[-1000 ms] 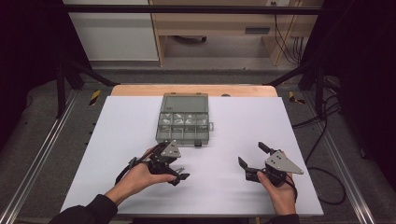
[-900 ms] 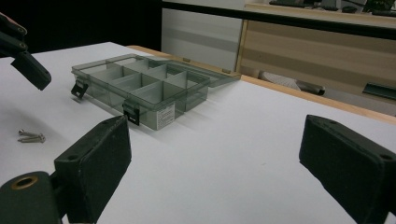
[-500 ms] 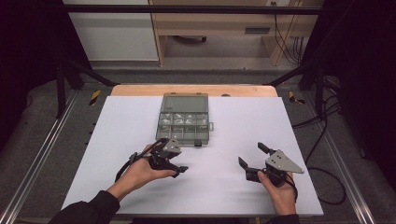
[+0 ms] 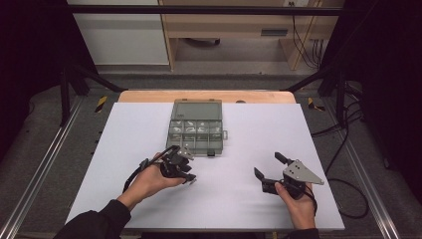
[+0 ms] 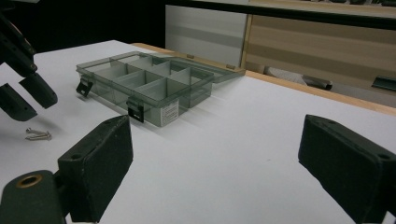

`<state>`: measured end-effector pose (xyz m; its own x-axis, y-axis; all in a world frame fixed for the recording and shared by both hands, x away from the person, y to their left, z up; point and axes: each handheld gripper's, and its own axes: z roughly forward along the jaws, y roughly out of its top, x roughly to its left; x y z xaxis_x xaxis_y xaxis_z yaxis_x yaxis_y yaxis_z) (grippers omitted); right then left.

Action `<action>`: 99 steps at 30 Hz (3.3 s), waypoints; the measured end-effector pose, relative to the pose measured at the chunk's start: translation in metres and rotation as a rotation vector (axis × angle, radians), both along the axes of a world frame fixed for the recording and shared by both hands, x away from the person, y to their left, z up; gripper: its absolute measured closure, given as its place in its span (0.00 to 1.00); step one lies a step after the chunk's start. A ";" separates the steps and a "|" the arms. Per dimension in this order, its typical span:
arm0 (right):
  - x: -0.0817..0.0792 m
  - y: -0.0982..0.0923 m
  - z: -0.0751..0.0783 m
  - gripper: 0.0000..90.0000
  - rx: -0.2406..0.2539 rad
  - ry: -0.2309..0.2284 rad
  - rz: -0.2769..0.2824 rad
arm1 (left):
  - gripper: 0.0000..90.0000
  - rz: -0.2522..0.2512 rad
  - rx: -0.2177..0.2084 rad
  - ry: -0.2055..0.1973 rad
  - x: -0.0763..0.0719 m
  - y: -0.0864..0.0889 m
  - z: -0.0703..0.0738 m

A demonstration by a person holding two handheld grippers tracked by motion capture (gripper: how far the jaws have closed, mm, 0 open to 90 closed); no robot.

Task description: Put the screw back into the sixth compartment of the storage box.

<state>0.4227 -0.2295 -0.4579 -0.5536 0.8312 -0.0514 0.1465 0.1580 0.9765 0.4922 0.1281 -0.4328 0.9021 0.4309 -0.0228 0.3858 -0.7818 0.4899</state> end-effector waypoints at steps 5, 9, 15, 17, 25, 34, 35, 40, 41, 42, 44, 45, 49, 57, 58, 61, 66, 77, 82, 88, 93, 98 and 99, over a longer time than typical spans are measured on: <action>0.000 0.000 0.000 0.11 -0.008 0.001 0.006 | 0.76 0.007 0.029 0.035 0.001 0.000 -0.003; 0.000 0.000 0.000 0.11 -0.010 0.000 0.006 | 0.80 0.004 0.045 0.051 0.000 -0.003 -0.005; 0.000 0.001 -0.001 0.11 -0.012 0.004 0.010 | 0.83 0.020 0.065 0.059 0.001 -0.003 -0.009; 0.000 0.001 -0.001 0.11 -0.015 0.004 0.011 | 0.84 0.019 0.073 0.057 0.002 -0.003 -0.010; 0.000 0.001 -0.001 0.11 -0.015 0.006 0.012 | 0.89 0.023 0.088 0.054 0.001 -0.005 -0.015; 0.001 0.000 -0.001 0.11 -0.011 0.006 0.005 | 0.97 0.049 0.078 0.037 0.000 -0.004 -0.018; 0.001 0.000 -0.001 0.11 -0.011 0.006 0.005 | 0.97 0.053 0.074 0.033 -0.001 -0.003 -0.018; 0.001 0.000 -0.001 0.11 -0.011 0.007 0.005 | 0.98 0.078 0.024 0.008 -0.002 0.003 -0.015; 0.001 0.000 -0.001 0.11 -0.012 0.007 0.004 | 0.98 0.083 0.019 0.002 -0.002 0.004 -0.014; 0.001 0.000 -0.001 0.11 -0.012 0.008 0.004 | 0.98 0.093 0.009 -0.006 -0.001 0.006 -0.013; 0.001 0.000 -0.001 0.11 -0.014 0.009 0.005 | 0.98 0.110 -0.010 -0.022 0.000 0.009 -0.010; 0.001 0.000 -0.001 0.11 -0.015 0.008 0.005 | 0.98 0.117 -0.022 -0.028 0.000 0.009 -0.009; 0.002 0.000 -0.001 0.11 -0.013 0.010 0.009 | 0.98 0.156 -0.083 -0.060 -0.001 0.013 -0.004; 0.008 0.004 -0.005 0.11 -0.022 0.025 0.019 | 0.98 0.186 -0.113 -0.097 0.003 0.014 0.002; 0.008 0.004 -0.005 0.11 -0.026 0.027 0.017 | 0.98 0.188 -0.114 -0.102 0.003 0.013 0.003; 0.008 0.004 -0.006 0.11 -0.028 0.025 0.014 | 0.98 0.191 -0.116 -0.112 0.007 0.012 0.006; 0.007 0.003 -0.007 0.11 -0.026 0.029 0.001 | 0.98 0.192 -0.125 -0.126 0.010 0.011 0.011; 0.007 0.006 -0.009 0.11 -0.042 0.033 -0.007 | 0.98 0.197 -0.165 -0.150 0.009 0.012 0.018; 0.007 0.008 -0.009 0.11 -0.048 0.033 0.002 | 0.98 0.203 -0.167 -0.156 0.010 0.013 0.020; 0.007 0.010 -0.008 0.11 -0.054 0.024 0.018 | 0.98 0.207 -0.168 -0.161 0.016 0.010 0.020; 0.006 0.010 -0.008 0.11 -0.056 0.027 0.013 | 0.98 0.218 -0.176 -0.183 0.019 0.007 0.024; 0.006 0.010 -0.008 0.11 -0.058 0.026 0.012 | 0.98 0.226 -0.180 -0.192 0.024 0.005 0.029; 0.006 0.010 -0.008 0.11 -0.057 0.026 0.012 | 0.98 0.229 -0.181 -0.195 0.024 0.005 0.030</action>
<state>0.4289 -0.2193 -0.4663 -0.5654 0.8205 -0.0840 0.1697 0.2155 0.9617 0.5167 0.1326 -0.4027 0.7777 0.6270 0.0459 0.4264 -0.5797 0.6943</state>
